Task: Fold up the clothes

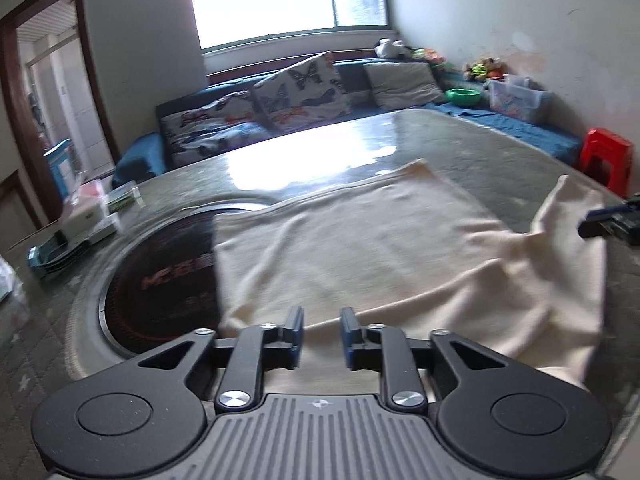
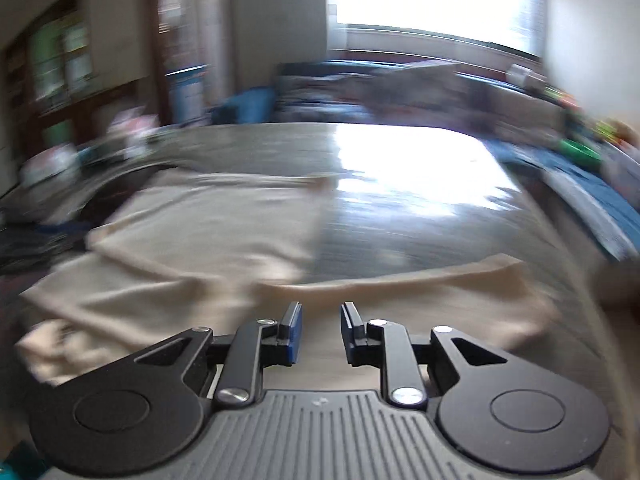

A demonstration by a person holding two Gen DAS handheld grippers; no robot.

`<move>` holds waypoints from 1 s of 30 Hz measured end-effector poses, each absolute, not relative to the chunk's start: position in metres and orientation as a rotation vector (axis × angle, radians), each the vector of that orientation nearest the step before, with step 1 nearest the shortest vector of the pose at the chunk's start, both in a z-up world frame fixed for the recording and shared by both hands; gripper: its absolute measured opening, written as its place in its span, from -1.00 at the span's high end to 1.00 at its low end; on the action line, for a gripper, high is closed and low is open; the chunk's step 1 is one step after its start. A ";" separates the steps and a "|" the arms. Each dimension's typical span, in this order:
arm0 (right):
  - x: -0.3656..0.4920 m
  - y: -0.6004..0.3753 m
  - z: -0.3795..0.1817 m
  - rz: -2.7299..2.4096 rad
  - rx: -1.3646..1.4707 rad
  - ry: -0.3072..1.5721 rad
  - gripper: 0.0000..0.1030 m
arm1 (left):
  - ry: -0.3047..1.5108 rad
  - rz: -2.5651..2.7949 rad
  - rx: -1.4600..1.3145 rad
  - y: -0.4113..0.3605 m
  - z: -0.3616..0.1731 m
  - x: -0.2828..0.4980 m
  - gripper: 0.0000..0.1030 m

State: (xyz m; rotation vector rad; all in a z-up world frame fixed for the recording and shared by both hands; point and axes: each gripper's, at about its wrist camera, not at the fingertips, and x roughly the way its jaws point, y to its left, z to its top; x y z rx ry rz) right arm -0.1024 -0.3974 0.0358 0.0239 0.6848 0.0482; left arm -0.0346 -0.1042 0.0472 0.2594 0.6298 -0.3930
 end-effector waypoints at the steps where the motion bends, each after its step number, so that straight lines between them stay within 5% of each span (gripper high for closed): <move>1: -0.101 -0.412 0.032 -0.004 0.047 0.687 0.57 | 0.625 -0.409 0.261 -0.108 0.047 -0.037 0.30; 17: -0.081 -0.533 -0.006 -0.365 0.321 0.626 0.46 | 0.631 -0.456 0.283 -0.134 0.042 -0.053 -0.46; 22: -0.083 -0.527 -0.003 -0.354 0.314 0.618 0.86 | 0.631 -0.453 0.287 -0.135 0.042 -0.054 -0.73; 30: -0.107 -0.509 0.043 -0.230 0.333 0.528 0.92 | 0.628 -0.450 0.280 -0.135 0.041 -0.055 -1.00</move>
